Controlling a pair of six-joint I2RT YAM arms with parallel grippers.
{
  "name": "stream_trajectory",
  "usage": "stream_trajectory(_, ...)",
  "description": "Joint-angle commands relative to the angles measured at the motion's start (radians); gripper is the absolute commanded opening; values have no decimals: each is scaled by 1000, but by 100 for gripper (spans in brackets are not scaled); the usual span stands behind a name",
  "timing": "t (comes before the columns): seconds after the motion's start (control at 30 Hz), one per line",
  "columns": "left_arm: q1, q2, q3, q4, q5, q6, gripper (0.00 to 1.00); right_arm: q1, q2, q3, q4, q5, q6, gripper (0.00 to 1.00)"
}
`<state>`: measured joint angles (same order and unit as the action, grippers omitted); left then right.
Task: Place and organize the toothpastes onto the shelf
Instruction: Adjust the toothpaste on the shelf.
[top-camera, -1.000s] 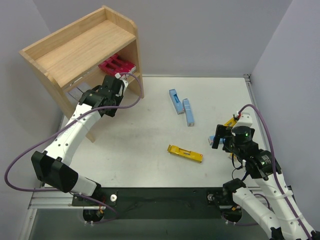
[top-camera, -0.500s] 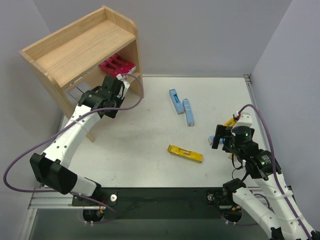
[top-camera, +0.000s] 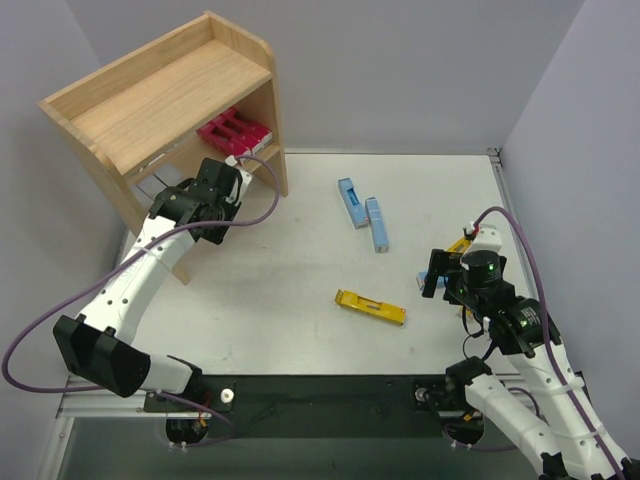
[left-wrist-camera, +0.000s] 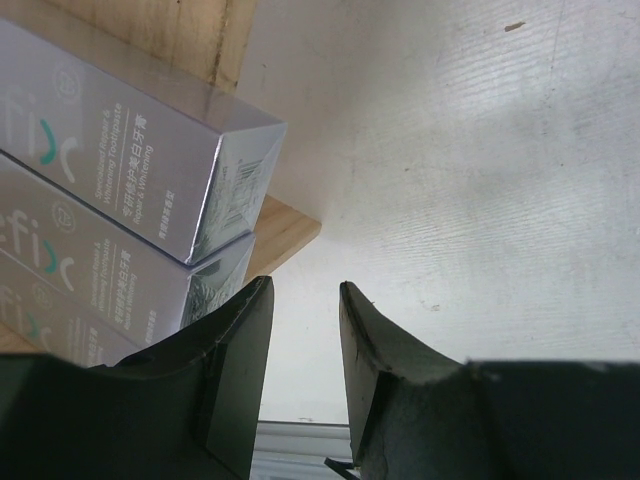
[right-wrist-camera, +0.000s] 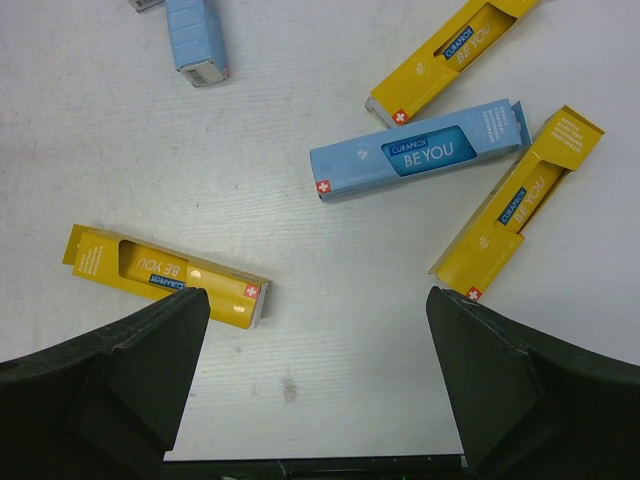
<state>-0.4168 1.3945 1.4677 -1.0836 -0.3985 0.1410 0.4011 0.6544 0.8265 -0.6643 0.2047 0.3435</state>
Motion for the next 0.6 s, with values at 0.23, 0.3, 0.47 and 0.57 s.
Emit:
stream_trajectory(0.23, 33, 9, 8, 8, -60, 28, 44, 2, 11, 11, -14, 9, 3, 97)
stream_trajectory(0.3, 38, 9, 8, 11, -68, 28, 44, 2, 14, 14, -14, 9, 3, 97)
stream_trajectory(0.47, 46, 5, 9, 22, -77, 31, 44, 1, 14, 16, -14, 7, 2, 97)
stream_trajectory(0.57, 46, 6, 22, 14, -63, 34, 44, 2, 14, 16, -12, 7, 3, 97)
